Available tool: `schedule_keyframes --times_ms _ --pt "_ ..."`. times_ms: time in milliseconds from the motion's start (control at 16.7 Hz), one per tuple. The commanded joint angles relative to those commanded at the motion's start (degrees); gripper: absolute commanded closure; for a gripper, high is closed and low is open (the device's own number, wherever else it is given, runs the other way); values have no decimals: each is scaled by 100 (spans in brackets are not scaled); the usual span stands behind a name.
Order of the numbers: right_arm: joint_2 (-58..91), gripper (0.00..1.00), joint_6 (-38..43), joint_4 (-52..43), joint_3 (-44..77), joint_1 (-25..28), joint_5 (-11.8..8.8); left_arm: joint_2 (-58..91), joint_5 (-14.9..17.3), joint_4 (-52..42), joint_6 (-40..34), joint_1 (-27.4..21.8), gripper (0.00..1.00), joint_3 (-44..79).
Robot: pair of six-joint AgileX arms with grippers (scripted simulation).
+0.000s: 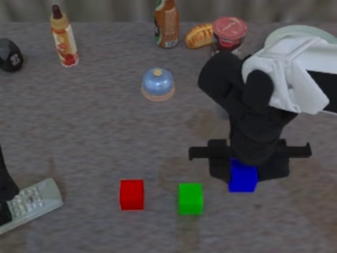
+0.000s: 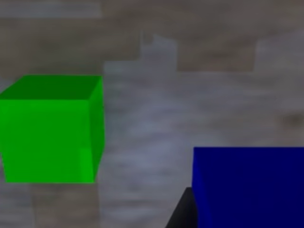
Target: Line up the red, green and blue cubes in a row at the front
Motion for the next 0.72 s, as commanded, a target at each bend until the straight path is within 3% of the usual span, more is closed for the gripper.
schedule_keyframes --times_ms 360,660,720 --pt "433 100 1 1143 -698 21 2 0 0 0 0 0 0 0" --pt "493 100 5 1292 -796 22 5 0 0 0 0 0 0 0" --pt "493 92 5 1292 -796 22 5 0 0 0 0 0 0 0"
